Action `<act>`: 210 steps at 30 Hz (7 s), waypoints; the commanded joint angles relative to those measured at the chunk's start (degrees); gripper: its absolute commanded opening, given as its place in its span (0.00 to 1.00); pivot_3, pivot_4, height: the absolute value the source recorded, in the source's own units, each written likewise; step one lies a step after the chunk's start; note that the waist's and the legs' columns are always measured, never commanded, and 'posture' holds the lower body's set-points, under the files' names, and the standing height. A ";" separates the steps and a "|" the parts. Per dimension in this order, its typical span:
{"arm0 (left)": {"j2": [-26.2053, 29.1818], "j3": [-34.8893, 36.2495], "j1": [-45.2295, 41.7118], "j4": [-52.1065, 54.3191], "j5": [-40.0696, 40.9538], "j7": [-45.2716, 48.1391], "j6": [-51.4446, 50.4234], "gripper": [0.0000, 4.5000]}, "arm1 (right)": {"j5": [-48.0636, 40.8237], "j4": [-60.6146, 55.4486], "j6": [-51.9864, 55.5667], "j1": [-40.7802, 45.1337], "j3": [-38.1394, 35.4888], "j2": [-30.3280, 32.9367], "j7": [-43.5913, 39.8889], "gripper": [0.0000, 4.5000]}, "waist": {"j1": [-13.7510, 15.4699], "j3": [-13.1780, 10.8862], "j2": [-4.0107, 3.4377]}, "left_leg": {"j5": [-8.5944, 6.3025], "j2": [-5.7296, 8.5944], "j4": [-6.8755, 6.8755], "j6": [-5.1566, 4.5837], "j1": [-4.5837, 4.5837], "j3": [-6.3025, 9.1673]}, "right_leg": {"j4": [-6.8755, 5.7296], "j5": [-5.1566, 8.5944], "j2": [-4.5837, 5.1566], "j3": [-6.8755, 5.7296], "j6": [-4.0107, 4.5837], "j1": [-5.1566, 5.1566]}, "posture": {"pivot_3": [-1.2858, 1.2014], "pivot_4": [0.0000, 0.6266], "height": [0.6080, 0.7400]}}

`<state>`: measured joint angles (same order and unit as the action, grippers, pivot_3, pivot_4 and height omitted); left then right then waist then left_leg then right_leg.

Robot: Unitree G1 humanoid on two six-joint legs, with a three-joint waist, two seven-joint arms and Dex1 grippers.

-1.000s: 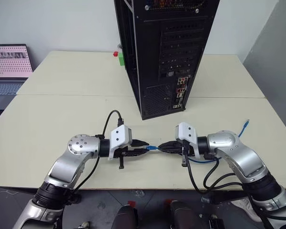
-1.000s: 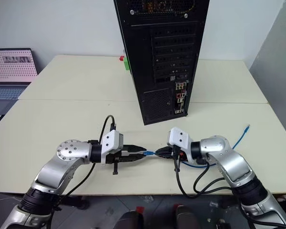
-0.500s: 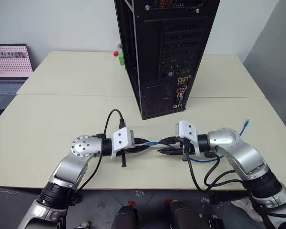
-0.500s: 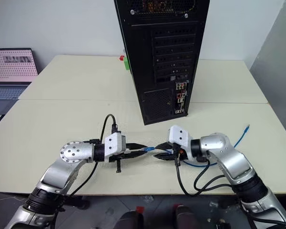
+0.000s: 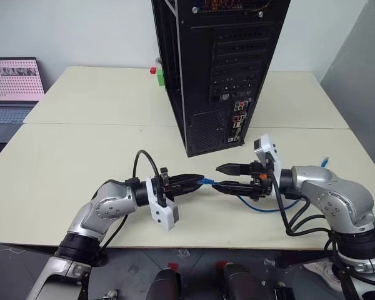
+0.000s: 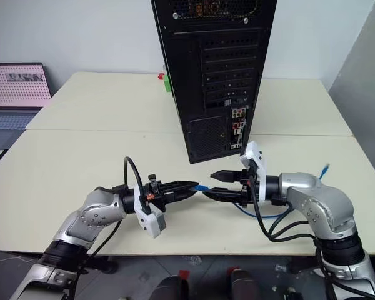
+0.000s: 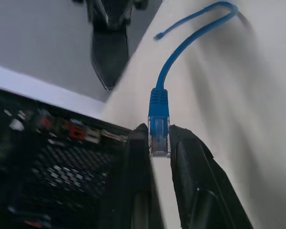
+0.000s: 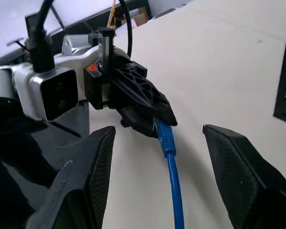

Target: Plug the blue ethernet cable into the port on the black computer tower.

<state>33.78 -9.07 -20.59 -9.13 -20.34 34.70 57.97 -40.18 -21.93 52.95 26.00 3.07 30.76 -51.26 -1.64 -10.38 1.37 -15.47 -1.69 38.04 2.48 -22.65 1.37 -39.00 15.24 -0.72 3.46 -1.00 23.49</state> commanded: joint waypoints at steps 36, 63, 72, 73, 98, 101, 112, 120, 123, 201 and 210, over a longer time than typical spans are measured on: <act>2.15 -2.90 3.44 3.95 -1.57 -10.21 -4.24 0.31 | 0.26 3.03 -1.55 2.99 2.78 -2.25 2.38 0.00 | -0.03 0.01 -0.01 | 0.00 -0.01 0.01 0.00 -0.09 0.25 | -0.02 -0.01 0.03 -0.70 0.00 -0.04 | 0.52 0.24 1.00; -21.65 -0.62 -1.99 23.74 27.48 -9.52 -80.63 1.00 | 31.62 0.53 -23.75 -3.80 1.03 -18.76 44.07 0.00 | -0.21 0.03 -0.03 | 0.03 0.07 0.04 0.04 -0.11 0.40 | -0.04 0.00 -0.13 -0.77 -0.01 -0.05 | 0.52 0.24 1.00; -20.76 0.30 -5.17 24.16 29.14 -7.30 -86.05 1.00 | 36.16 6.29 -26.65 -1.13 0.78 -23.38 48.54 0.00 | -0.07 0.03 -0.04 | 0.03 0.12 0.04 0.05 -0.12 0.37 | -0.02 0.00 -0.10 -0.75 0.00 -0.05 | 0.52 0.24 1.00; -20.49 0.26 -5.22 24.32 29.34 -7.03 -86.40 1.00 | 36.42 6.65 -26.87 -0.97 0.65 -23.63 48.84 0.00 | -0.08 0.03 -0.04 | 0.03 0.11 0.04 0.05 -0.12 0.38 | -0.02 0.00 -0.10 -0.75 0.00 -0.05 | 0.52 0.24 1.00; -12.58 1.65 -6.29 25.17 32.08 -0.01 -87.02 1.00 | 35.72 12.63 -26.61 3.44 -2.26 -28.81 50.39 0.00 | -0.16 0.03 -0.04 | 0.03 0.07 0.03 0.05 -0.14 0.36 | -0.02 0.00 -0.07 -0.73 0.01 -0.02 | 0.52 0.24 1.00; -12.16 1.78 -6.43 24.80 31.98 0.09 -86.72 1.00 | 35.57 12.91 -26.21 4.01 -2.91 -29.16 50.64 0.00 | -0.18 0.03 -0.04 | 0.03 0.07 0.03 0.05 -0.14 0.36 | -0.02 0.00 -0.07 -0.73 0.01 -0.01 | 0.52 0.24 1.00; -12.18 1.34 -6.33 24.77 31.72 -0.08 -86.42 1.00 | 35.93 11.98 -23.99 4.24 -0.80 -29.57 48.91 0.00 | -0.37 0.03 -0.05 | 0.03 0.07 0.03 0.05 -0.10 0.31 | -0.04 0.00 -0.10 -0.69 0.01 -0.01 | 0.52 0.24 1.00; -12.16 1.46 -6.28 24.44 31.53 -0.24 -86.04 1.00 | 38.11 12.33 -24.78 4.29 1.29 -28.65 48.16 0.00 | -0.39 0.03 -0.04 | 0.03 0.07 0.02 0.05 -0.11 0.29 | -0.04 0.00 -0.10 -0.67 0.01 0.00 | 0.52 0.24 1.00; -12.18 1.40 -6.13 24.37 31.48 -0.30 -85.92 1.00 | 38.70 12.44 -25.07 4.47 1.54 -28.78 48.52 0.00 | -0.39 0.03 -0.04 | 0.03 0.07 0.02 0.05 -0.11 0.29 | -0.03 0.00 -0.11 -0.67 0.01 0.01 | 0.52 0.24 1.00; -10.71 -0.03 -4.55 24.45 28.87 0.66 -84.37 1.00 | 38.25 8.35 -15.81 6.03 -0.47 -32.08 50.98 0.00 | -1.40 0.01 -0.06 | 0.03 0.04 -0.09 0.05 -0.24 0.20 | -0.03 0.00 -0.13 -0.55 0.01 0.22 | 0.52 0.24 1.00; -10.78 0.06 -4.49 24.57 28.72 0.79 -84.48 1.00 | 38.80 7.90 -15.77 6.95 -0.63 -31.30 51.38 0.00 | -1.41 0.01 -0.06 | 0.03 0.04 -0.08 0.05 -0.23 0.20 | -0.03 0.00 -0.13 -0.55 0.01 0.22 | 0.52 0.24 1.00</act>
<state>22.83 -8.95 -25.04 13.66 8.48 35.53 -27.89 -1.40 -12.16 38.44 30.97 3.19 -0.63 0.02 -3.06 -10.36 1.31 -15.44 -1.65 37.96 2.54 -22.88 1.57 -39.04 15.24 -0.85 2.91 -0.99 23.72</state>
